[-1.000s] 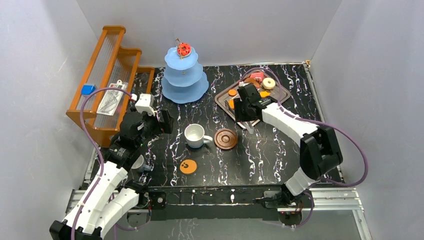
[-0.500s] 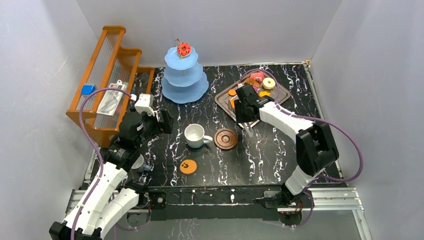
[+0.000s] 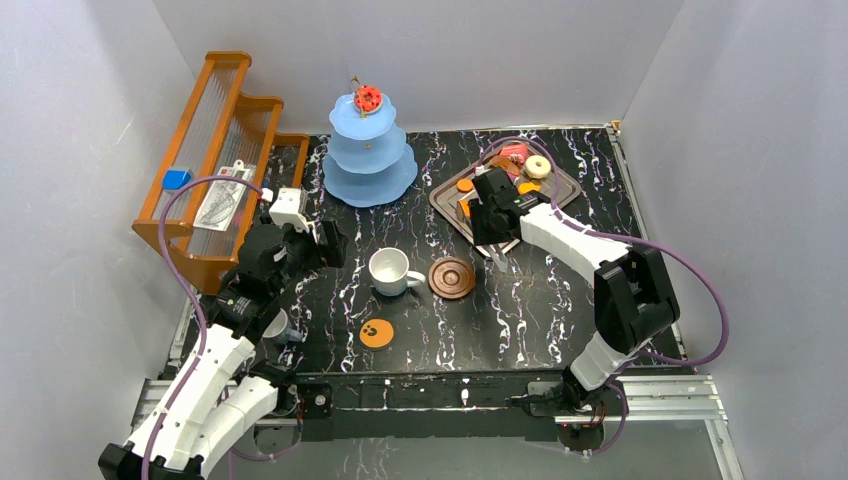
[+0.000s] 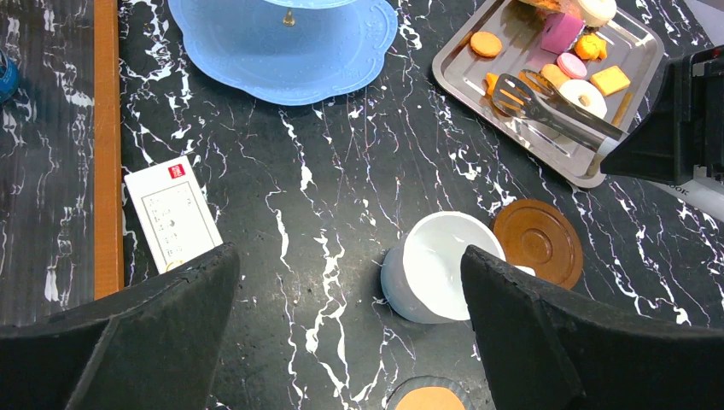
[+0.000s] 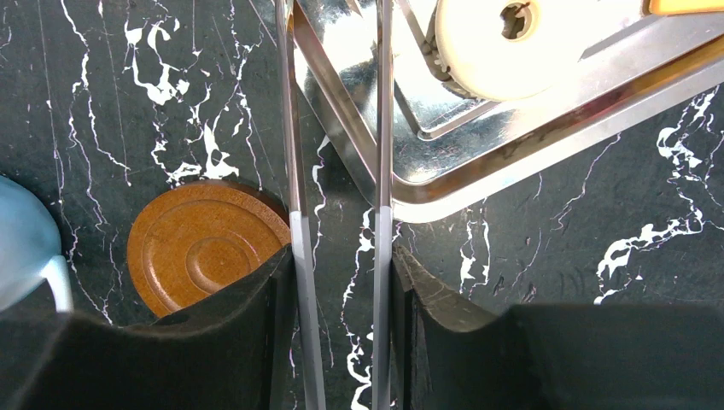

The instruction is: Serve the afternoon tea

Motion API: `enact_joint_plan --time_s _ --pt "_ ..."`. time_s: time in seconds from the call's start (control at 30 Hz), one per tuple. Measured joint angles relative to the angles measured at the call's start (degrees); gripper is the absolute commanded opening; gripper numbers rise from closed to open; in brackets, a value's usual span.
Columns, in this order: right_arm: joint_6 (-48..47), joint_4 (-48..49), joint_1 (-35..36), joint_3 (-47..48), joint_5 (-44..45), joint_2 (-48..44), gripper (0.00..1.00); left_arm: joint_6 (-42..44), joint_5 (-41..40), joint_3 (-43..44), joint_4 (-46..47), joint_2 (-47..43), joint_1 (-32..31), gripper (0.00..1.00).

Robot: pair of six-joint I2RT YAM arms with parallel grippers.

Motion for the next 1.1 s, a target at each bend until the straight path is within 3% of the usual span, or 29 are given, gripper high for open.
enact_joint_plan --time_s 1.1 --pt "-2.21 -2.08 0.31 7.13 -2.56 -6.10 0.26 0.37 -0.98 0.00 -0.02 -0.72 0.00 0.98"
